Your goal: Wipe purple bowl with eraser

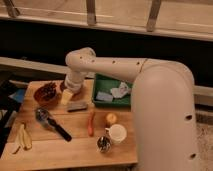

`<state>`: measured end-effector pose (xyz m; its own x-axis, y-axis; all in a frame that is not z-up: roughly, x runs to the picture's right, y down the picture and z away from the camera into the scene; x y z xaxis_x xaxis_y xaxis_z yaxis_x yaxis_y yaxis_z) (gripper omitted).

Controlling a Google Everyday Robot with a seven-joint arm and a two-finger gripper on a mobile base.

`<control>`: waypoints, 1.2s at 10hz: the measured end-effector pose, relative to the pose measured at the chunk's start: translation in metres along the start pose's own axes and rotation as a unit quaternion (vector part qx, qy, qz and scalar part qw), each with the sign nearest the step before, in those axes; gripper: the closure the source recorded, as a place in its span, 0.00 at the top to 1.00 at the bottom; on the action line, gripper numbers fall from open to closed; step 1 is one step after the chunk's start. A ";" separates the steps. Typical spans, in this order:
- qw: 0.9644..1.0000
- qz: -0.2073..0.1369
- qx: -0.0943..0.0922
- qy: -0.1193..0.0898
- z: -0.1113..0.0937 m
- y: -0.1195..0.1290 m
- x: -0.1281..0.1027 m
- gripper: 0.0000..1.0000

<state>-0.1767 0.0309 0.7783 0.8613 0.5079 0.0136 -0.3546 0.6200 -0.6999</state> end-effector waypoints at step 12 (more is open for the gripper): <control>0.998 0.019 0.038 0.052 0.016 -0.047 0.032 0.79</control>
<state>-0.1385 0.0278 0.8231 0.8783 0.4695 -0.0897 -0.4113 0.6465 -0.6425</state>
